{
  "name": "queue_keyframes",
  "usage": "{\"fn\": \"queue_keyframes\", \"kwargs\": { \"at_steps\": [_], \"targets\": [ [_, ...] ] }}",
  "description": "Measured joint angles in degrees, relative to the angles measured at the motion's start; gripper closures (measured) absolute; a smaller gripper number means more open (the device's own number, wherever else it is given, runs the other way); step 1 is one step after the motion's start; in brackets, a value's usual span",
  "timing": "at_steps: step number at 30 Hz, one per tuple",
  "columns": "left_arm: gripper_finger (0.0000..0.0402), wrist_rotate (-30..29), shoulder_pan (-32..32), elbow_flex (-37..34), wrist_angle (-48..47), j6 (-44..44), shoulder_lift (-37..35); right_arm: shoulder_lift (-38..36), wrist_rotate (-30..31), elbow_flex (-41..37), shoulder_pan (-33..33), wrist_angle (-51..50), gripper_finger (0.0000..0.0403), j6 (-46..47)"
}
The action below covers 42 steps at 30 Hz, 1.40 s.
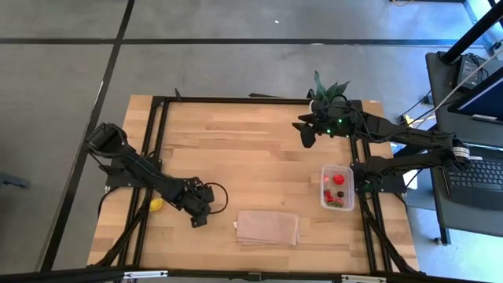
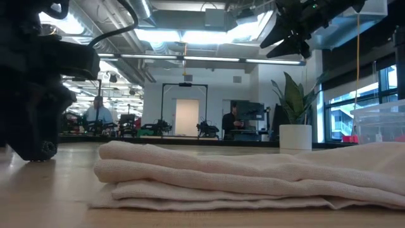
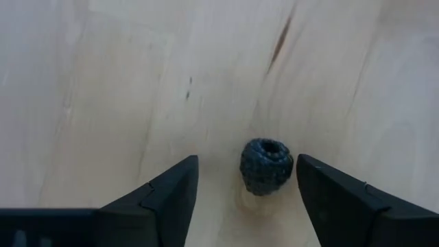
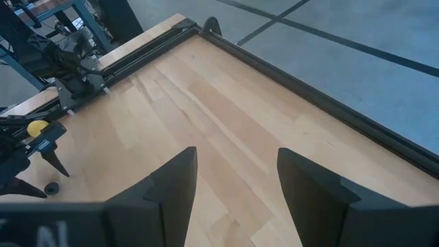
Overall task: Pick and placing Produce into tupperware
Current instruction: Put the blackberry into the transparent bin
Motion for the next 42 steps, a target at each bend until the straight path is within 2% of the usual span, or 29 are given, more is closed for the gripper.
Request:
{"fn": "queue_keyframes", "kwargs": {
  "at_steps": [11,25,34,38,42],
  "targets": [
    [0.0212,-0.4,0.0,0.0,1.9,0.1,0.2,0.0,0.0,0.0,0.0,0.0,0.0198,-1.1],
    [0.0296,0.8,0.0,0.0,1.9,0.1,0.2,0.0,0.0,0.0,0.0,0.0,0.0198,-1.3],
    [0.0301,1.7,0.3,0.0,2.3,0.1,-0.1,0.0,0.0,0.0,0.0,-0.1,0.0198,-1.3],
    [0.0312,2.1,2.3,0.9,2.1,0.3,-1.8,0.0,0.0,0.0,0.0,0.0,0.0198,-1.3],
    [0.0313,1.7,6.7,4.9,2.4,6.8,-3.7,0.0,0.0,0.0,0.0,0.0,0.0198,-1.3]
  ]
}}
